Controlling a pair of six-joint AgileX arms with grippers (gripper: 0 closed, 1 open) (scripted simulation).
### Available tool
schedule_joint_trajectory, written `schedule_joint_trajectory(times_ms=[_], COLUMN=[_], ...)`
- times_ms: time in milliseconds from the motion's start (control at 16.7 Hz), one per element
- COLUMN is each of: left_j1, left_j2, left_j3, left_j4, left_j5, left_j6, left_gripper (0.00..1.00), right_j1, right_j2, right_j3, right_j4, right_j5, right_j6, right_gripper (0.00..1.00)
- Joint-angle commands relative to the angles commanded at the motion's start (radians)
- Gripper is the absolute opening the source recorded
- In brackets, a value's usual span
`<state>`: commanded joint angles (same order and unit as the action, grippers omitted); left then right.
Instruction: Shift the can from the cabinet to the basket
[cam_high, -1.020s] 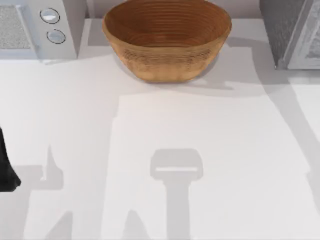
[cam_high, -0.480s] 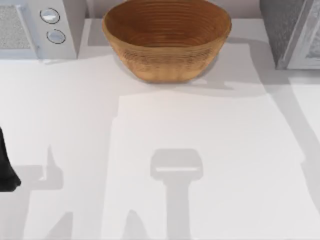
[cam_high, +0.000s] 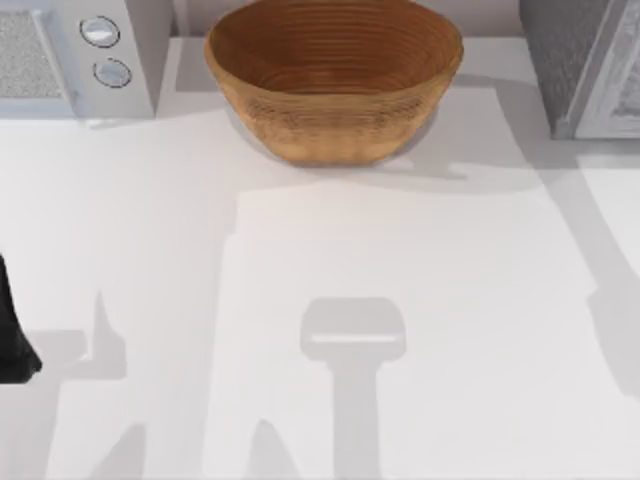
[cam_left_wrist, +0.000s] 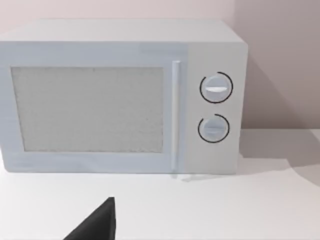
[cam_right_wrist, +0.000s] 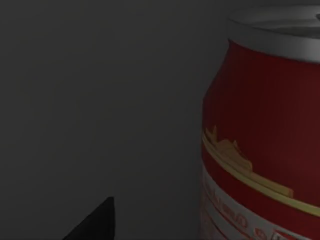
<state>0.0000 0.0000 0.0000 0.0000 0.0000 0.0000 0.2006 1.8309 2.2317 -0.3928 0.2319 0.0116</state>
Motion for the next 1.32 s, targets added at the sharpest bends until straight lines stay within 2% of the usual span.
schedule_joint_trajectory(times_ms=[120, 900, 1320], left_j1=[0.000, 0.000, 0.000], left_j2=[0.000, 0.000, 0.000], left_j3=[0.000, 0.000, 0.000], left_j4=[0.000, 0.000, 0.000], left_j5=[0.000, 0.000, 0.000], left_j6=[0.000, 0.000, 0.000], left_gripper=[1.00, 1.00, 1.00], right_j1=[0.000, 0.000, 0.000], right_j2=[0.000, 0.000, 0.000], right_j3=[0.000, 0.000, 0.000], right_j4=[0.000, 0.000, 0.000], right_j5=[0.000, 0.000, 0.000], right_j6=[0.000, 0.000, 0.000], right_gripper=[1.00, 0.02, 0.00])
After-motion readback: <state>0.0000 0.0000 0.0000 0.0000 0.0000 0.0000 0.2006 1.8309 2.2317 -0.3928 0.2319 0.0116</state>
